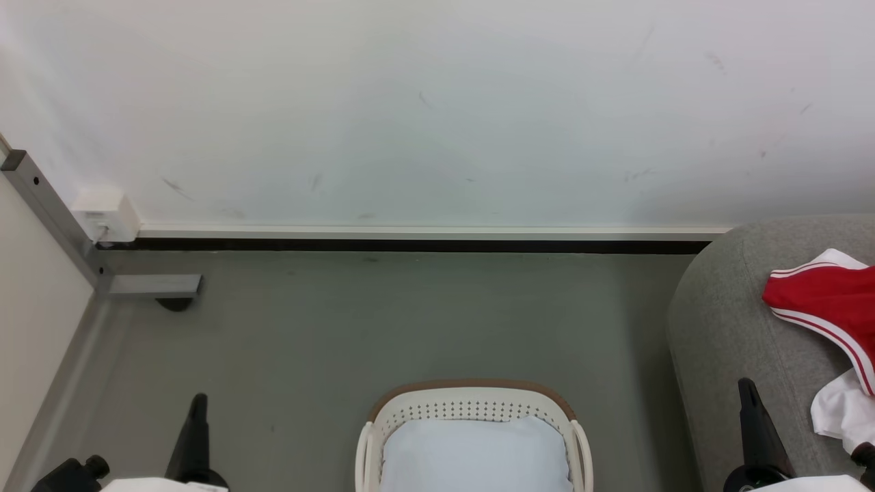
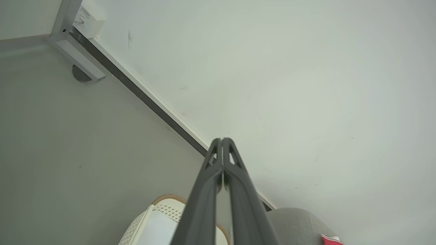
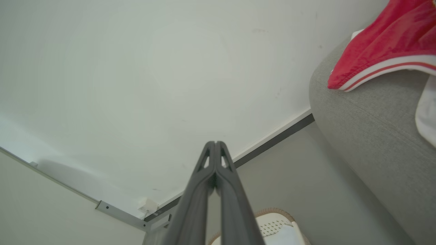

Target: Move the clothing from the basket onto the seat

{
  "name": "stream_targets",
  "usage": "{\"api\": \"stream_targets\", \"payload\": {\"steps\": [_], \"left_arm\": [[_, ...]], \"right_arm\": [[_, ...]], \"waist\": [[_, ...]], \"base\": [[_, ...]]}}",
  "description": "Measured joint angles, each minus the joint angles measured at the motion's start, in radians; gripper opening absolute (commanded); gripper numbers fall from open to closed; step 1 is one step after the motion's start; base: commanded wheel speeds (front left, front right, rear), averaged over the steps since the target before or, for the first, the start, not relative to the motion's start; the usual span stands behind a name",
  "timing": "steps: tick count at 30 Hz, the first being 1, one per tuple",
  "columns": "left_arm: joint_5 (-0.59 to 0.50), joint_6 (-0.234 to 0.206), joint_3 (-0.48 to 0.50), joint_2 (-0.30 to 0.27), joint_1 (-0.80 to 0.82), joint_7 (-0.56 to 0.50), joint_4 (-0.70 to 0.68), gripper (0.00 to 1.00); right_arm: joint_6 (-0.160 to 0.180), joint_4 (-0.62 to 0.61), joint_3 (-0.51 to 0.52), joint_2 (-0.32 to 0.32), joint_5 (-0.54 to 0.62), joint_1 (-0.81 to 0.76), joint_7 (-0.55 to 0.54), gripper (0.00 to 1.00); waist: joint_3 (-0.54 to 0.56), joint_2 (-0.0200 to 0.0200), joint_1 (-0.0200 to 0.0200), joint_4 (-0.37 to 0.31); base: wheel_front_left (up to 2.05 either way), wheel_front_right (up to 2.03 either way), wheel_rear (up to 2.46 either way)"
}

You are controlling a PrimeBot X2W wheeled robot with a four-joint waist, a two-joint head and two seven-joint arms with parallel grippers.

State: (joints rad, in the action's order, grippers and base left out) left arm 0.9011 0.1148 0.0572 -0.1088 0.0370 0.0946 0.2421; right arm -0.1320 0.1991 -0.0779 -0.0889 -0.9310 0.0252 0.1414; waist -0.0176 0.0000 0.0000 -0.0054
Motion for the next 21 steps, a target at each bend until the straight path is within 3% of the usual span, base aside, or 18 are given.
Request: {"api": "stream_targets", "payload": {"steps": [21], "left_arm": [[0.220,-0.002,0.018,0.019,0.022,-0.067,-0.011,0.00]], "right_arm": [[0.000,0.013,0.016,-0.016,-0.253,0.030,-0.045,0.00]], "waist": [[0.004,0.0000,0.0000,0.001]], "base": [[0.00,0.00,0.00]]}}
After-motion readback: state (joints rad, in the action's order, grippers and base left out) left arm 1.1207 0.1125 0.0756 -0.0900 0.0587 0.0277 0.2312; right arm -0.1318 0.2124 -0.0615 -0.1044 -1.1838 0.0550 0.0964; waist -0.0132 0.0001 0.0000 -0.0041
